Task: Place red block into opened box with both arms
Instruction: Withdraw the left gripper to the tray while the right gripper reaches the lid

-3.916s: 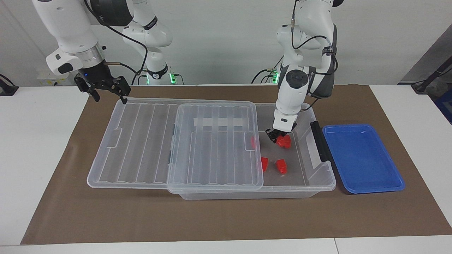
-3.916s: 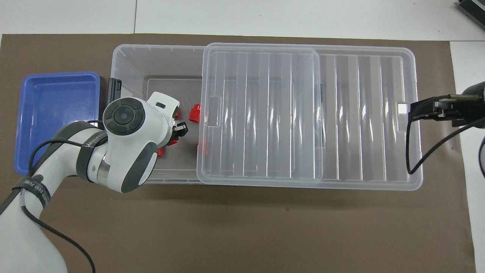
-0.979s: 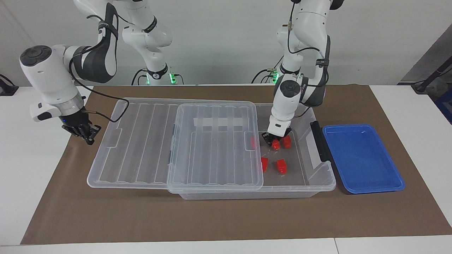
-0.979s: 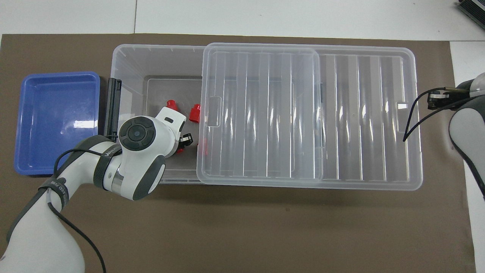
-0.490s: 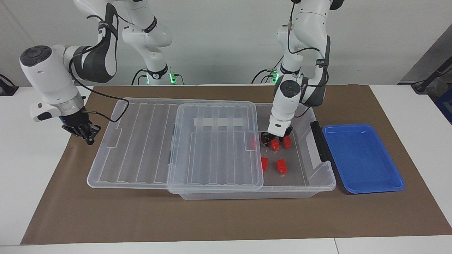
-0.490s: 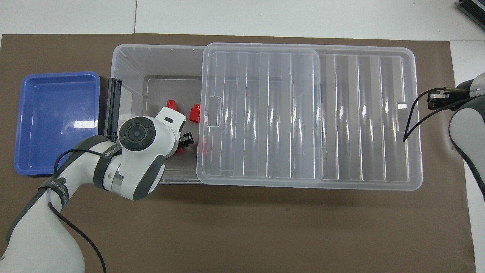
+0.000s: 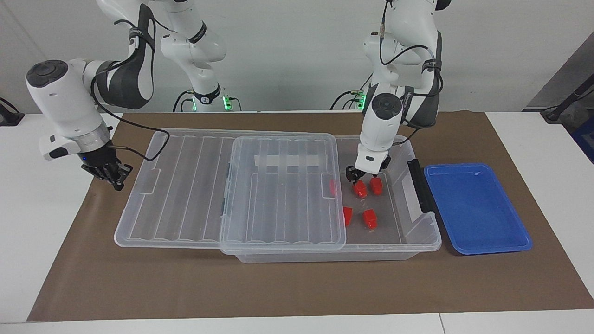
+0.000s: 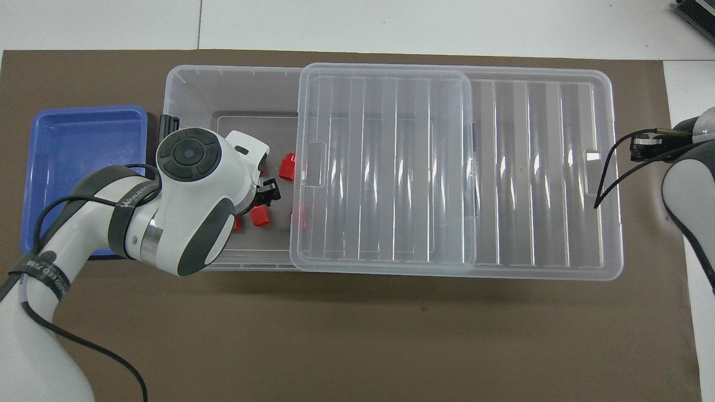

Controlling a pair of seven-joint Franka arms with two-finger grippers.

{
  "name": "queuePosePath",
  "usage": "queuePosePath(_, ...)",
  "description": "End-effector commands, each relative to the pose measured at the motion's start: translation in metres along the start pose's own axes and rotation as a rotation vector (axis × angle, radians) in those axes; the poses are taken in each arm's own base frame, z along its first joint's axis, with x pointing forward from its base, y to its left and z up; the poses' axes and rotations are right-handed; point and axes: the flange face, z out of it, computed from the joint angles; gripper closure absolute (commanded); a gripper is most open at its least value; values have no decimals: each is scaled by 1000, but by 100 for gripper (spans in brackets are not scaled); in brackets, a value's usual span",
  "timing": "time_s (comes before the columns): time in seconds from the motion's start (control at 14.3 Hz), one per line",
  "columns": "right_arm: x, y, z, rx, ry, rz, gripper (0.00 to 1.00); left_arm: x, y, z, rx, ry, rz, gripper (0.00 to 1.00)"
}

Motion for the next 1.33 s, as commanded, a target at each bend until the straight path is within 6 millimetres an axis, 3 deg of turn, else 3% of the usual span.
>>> queuePosePath(0.0,0,2,2,12,10,-18,100,6,-16,-50,10,-28,-30,13)
queuePosePath(0.14,0,2,2,12,10,-18,100,15,-25,-91,23,-46,-48,0)
queuePosePath(0.28,-1,1,3,12,9,-18,100,32,-54,-118,35,-68,-39,0)
queuePosePath(0.42,-2,-1,4,13,4,-20,100,48,-104,-141,22,-73,81,0)
queuePosePath(0.56,-3,-5,7,12,0,-29,100,63,-169,-158,6,-74,192,0)
queuePosePath(0.77,-5,-20,10,17,3,-55,100,75,-241,-169,-12,-55,215,0)
queuePosePath(0.91,-5,-33,8,21,16,-76,100,75,-248,-168,-13,-51,197,0)
queuePosePath(1.26,-12,-88,7,46,18,-166,100,75,-253,-169,-12,-50,183,0)
